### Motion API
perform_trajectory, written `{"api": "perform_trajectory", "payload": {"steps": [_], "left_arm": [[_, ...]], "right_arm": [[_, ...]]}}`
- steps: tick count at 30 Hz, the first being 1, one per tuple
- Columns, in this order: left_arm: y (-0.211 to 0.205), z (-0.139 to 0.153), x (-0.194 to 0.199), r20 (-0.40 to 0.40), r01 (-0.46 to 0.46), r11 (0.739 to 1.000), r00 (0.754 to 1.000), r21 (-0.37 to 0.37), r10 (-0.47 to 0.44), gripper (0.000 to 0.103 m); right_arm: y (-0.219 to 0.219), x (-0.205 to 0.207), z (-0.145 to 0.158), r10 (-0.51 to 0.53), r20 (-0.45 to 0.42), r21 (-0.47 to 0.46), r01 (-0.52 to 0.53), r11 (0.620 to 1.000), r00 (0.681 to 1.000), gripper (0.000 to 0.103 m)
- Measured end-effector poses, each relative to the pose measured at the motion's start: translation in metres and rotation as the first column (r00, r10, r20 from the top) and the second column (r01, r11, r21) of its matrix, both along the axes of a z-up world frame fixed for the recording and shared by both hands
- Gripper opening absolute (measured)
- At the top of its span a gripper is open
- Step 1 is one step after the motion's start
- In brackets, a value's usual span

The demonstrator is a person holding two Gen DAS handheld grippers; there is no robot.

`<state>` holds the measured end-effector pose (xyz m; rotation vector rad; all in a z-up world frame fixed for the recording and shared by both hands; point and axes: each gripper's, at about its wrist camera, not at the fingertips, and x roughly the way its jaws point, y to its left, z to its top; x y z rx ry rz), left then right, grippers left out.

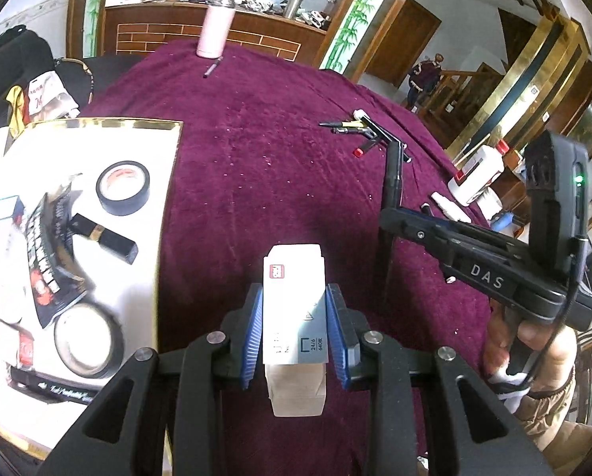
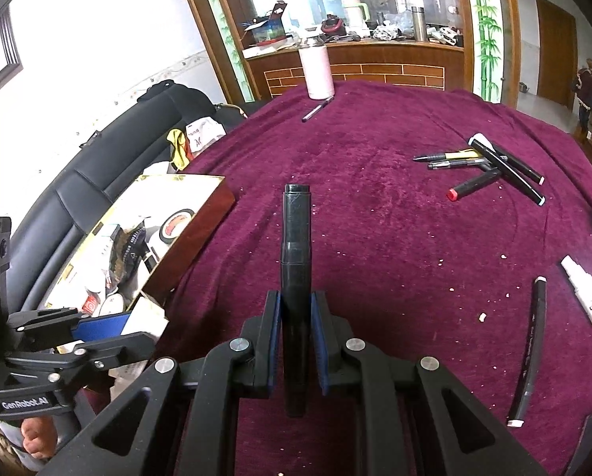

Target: Organize objects

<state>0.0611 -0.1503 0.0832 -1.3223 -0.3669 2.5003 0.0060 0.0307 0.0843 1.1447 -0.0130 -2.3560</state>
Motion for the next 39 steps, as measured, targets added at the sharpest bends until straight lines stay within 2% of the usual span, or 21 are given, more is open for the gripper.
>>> {"api": "perform_trajectory", "payload": {"steps": [5, 16, 27, 39], "left_arm": [[-0.018, 0.006, 0.014, -0.005, -0.034, 0.999, 0.999, 0.019, 0.035, 0.029], [-0.056, 0.017, 0.036, -0.027, -0.114, 0.993, 0.993, 0.011, 0.114, 0.03], [-0.104, 0.032, 0.052, -0.058, -0.232, 0.973, 0.971, 0.007, 0.232, 0.03], [-0.135, 0.029, 0.058, -0.051, -0.316, 0.949, 0.948, 0.002, 0.316, 0.03]], "right_arm": [[-0.006, 0.002, 0.001, 0.011, -0.003, -0.001, -0.011, 1.0, 1.0, 0.016], [-0.026, 0.008, -0.001, 0.051, 0.0, -0.003, -0.051, 0.999, 0.999, 0.016], [-0.041, 0.012, 0.0, 0.082, -0.005, 0.002, -0.082, 0.997, 0.997, 0.016], [-0.058, 0.017, 0.001, 0.122, 0.0, -0.013, -0.122, 0.992, 0.992, 0.016]]}}
